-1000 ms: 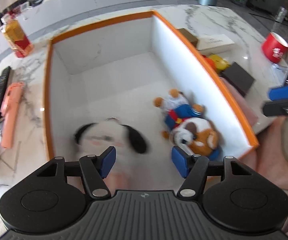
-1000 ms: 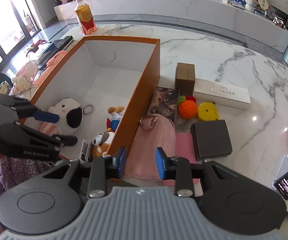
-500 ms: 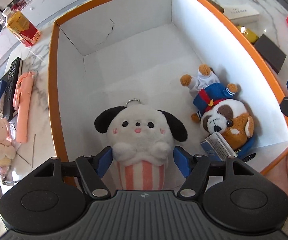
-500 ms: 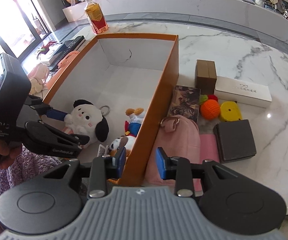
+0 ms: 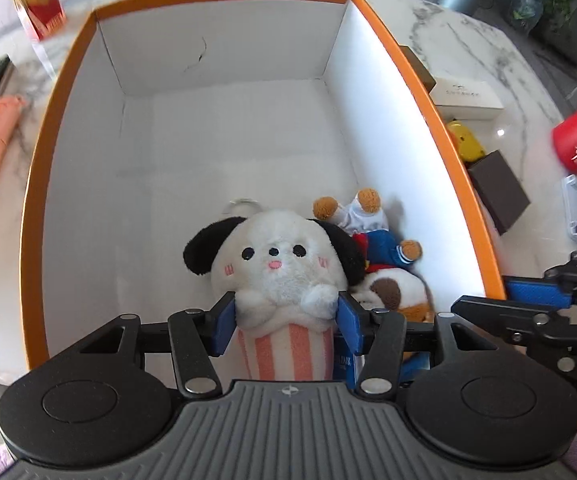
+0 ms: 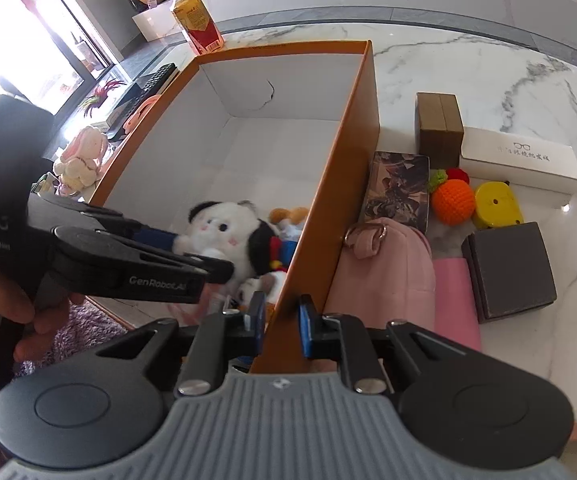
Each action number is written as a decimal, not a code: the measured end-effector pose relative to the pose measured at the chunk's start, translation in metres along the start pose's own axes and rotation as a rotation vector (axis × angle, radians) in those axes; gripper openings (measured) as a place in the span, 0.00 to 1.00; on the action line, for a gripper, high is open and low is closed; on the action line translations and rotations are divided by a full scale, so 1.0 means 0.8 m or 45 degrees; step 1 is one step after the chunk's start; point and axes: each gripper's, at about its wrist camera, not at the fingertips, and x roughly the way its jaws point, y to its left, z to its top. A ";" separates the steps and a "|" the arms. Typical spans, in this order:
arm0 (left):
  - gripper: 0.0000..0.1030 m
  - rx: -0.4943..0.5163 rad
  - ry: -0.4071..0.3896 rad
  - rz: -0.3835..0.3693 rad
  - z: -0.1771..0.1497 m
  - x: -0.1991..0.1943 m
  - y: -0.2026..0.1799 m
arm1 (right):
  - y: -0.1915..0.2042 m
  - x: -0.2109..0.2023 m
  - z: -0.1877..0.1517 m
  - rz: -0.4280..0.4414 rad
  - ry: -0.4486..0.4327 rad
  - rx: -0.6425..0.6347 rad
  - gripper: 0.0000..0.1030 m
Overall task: Organize objects
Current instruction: 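Move the left tool to the pink bag and grasp its strap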
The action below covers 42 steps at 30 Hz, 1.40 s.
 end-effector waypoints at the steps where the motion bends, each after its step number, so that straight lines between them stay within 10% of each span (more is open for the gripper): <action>1: 0.60 0.000 0.000 0.003 0.000 0.000 -0.001 | -0.001 0.000 0.000 0.004 -0.001 -0.001 0.17; 14: 0.76 -0.016 -0.026 0.001 0.002 -0.005 0.004 | -0.011 -0.014 0.000 0.026 -0.040 0.030 0.24; 22: 0.78 0.096 -0.248 0.106 -0.007 -0.057 -0.022 | -0.038 -0.057 -0.012 -0.069 -0.163 0.075 0.28; 28: 0.74 0.193 -0.337 -0.055 -0.007 -0.098 -0.075 | -0.078 -0.076 -0.035 -0.118 -0.221 0.187 0.28; 34: 0.73 0.278 -0.277 -0.185 0.003 -0.092 -0.147 | -0.107 -0.070 -0.062 -0.192 -0.228 0.215 0.19; 42: 0.73 0.279 -0.086 -0.006 0.023 -0.018 -0.204 | -0.137 -0.054 -0.087 -0.172 -0.217 0.205 0.20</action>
